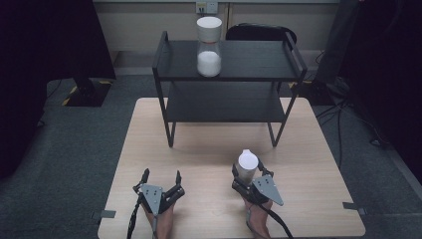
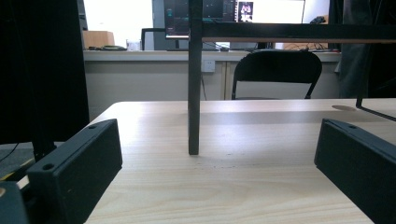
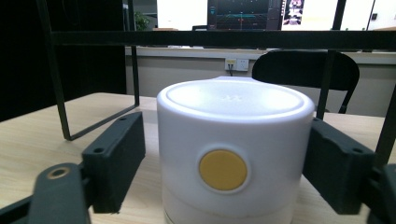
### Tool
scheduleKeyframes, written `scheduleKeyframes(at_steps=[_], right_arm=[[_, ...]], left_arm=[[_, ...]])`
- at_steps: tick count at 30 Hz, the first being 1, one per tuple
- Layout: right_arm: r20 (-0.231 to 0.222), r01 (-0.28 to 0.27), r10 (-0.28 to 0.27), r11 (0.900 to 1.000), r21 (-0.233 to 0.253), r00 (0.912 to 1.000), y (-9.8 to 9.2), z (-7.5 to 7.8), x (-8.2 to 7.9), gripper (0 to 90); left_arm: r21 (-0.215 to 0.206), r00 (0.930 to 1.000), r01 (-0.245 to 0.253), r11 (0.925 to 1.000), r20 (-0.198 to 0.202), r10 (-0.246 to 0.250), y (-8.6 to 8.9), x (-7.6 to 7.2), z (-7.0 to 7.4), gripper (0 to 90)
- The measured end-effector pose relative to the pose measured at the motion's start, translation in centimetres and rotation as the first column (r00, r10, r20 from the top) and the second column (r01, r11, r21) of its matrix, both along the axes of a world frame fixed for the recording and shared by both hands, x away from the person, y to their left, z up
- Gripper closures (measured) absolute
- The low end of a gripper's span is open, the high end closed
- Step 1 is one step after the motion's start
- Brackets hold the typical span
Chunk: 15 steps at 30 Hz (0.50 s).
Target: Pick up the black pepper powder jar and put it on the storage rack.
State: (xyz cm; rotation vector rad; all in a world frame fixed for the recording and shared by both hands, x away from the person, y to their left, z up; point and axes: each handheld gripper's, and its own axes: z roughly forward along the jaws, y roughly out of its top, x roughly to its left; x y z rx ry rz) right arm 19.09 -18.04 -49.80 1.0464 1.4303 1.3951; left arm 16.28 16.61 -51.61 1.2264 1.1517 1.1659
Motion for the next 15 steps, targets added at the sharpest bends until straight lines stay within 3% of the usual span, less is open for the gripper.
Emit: scheduleKeyframes(at_steps=[15], right_arm=[[-0.044,0.005,-0.004,1.0,0.021,0.999,-0.32,0.36,0.18,29.9]], left_arm=[[0.0,1.0,0.0,1.0,0.0,0.0,0.0,0.0,0.0,0.4]])
